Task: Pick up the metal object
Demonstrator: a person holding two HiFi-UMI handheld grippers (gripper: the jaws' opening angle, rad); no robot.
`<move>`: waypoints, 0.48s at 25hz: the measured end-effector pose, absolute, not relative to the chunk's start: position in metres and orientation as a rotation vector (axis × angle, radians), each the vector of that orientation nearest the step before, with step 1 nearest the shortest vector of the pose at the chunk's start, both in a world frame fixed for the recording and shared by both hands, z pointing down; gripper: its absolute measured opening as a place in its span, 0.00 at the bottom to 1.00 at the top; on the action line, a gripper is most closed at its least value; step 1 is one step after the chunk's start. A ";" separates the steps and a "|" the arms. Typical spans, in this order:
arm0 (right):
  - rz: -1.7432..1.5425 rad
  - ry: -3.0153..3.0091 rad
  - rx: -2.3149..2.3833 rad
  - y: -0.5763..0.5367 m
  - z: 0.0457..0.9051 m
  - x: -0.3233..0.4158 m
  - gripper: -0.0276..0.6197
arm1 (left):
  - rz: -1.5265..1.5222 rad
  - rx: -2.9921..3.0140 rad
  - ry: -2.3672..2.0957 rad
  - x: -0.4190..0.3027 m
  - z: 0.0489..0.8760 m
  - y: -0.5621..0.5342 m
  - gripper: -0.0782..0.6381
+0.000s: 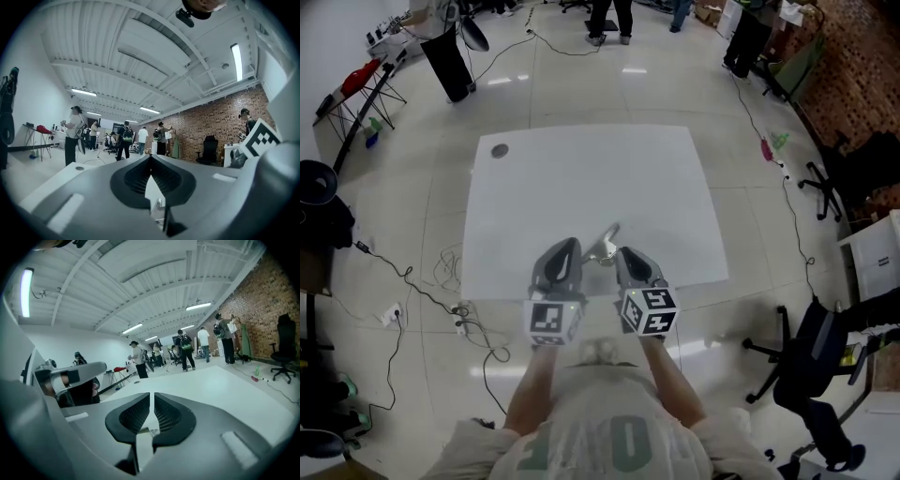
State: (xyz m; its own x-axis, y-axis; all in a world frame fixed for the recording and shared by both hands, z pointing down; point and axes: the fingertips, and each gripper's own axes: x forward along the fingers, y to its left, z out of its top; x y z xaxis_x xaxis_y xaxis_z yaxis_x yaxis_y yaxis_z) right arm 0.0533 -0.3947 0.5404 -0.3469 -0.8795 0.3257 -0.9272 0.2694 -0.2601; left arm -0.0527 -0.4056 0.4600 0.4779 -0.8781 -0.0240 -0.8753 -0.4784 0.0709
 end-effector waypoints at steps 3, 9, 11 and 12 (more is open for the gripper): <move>0.809 -2.334 1.687 -0.410 0.585 0.051 0.28 | -0.089 2.657 -1.569 -0.052 0.462 -0.406 0.11; 1.046 -2.180 1.644 -0.423 0.642 0.042 0.42 | -0.065 2.631 -1.597 -0.065 0.471 -0.407 0.11; 1.082 -2.151 1.640 -0.424 0.649 0.042 0.40 | -0.057 2.611 -1.612 -0.068 0.473 -0.407 0.11; 1.092 -2.135 1.641 -0.425 0.652 0.043 0.39 | -0.054 2.604 -1.618 -0.069 0.473 -0.408 0.11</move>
State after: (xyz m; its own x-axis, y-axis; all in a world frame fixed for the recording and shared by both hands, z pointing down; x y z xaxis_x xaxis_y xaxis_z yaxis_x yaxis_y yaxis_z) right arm 0.0434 -0.4247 0.6520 -0.3434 -0.7303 0.5905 -0.9062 0.0924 -0.4127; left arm -0.0686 -0.4078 0.4734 0.4433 -0.8963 0.0101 -0.8937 -0.4411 0.0823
